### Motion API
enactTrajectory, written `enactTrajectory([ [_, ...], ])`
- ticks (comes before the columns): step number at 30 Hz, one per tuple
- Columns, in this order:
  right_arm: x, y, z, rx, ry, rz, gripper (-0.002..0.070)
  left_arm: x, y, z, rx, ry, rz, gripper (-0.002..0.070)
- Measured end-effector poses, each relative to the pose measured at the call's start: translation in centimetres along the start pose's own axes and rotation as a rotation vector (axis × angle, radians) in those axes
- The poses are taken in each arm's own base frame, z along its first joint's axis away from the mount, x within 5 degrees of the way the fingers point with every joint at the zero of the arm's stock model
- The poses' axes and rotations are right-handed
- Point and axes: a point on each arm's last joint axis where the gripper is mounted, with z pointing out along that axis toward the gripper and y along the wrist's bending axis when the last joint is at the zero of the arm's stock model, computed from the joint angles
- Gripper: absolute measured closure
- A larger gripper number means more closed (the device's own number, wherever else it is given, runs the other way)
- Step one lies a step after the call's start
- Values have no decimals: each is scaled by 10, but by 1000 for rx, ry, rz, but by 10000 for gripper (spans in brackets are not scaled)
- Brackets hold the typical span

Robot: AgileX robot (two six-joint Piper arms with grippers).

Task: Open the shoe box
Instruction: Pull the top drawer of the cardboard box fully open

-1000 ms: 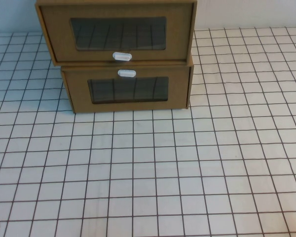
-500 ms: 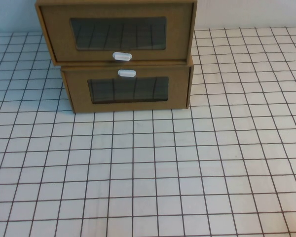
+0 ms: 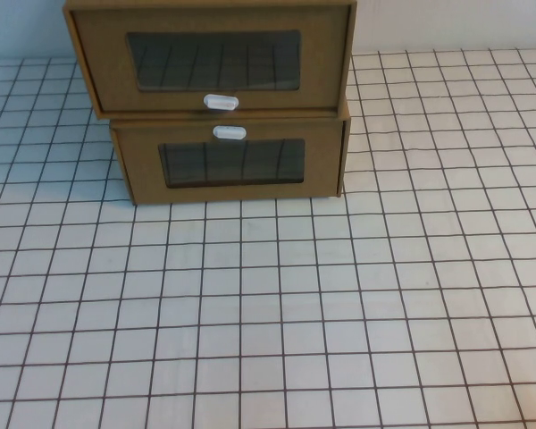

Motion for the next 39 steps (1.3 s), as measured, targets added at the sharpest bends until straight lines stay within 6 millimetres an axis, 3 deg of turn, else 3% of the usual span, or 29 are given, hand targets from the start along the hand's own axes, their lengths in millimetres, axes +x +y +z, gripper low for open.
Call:
enactTrajectory([
  [7, 0, 0, 0, 0, 0, 0, 689, -3, -6, 0, 30, 31, -90, 677],
  [11, 0, 0, 0, 0, 0, 0, 689, -28, -28, 8, 60, 149, -45, 677],
  [15, 0, 0, 0, 0, 0, 0, 689, -65, -56, 34, 100, 304, 105, 677],
  [21, 0, 0, 0, 0, 0, 0, 689, -122, -93, 108, 230, 480, 342, 677],
  [25, 0, 0, 0, 0, 0, 0, 690, -170, -120, 169, 326, 466, 439, 677],
  [28, 0, 0, 0, 0, 0, 0, 689, -195, -138, 216, 384, 448, 481, 677],
  [33, 0, 0, 0, 0, 0, 0, 689, -213, -165, 292, 511, 477, 521, 677],
  [36, 0, 0, 0, 0, 0, 0, 689, -210, -173, 332, 552, 526, 516, 677],
  [39, 0, 0, 0, 0, 0, 0, 689, -194, -176, 368, 569, 593, 522, 677],
])
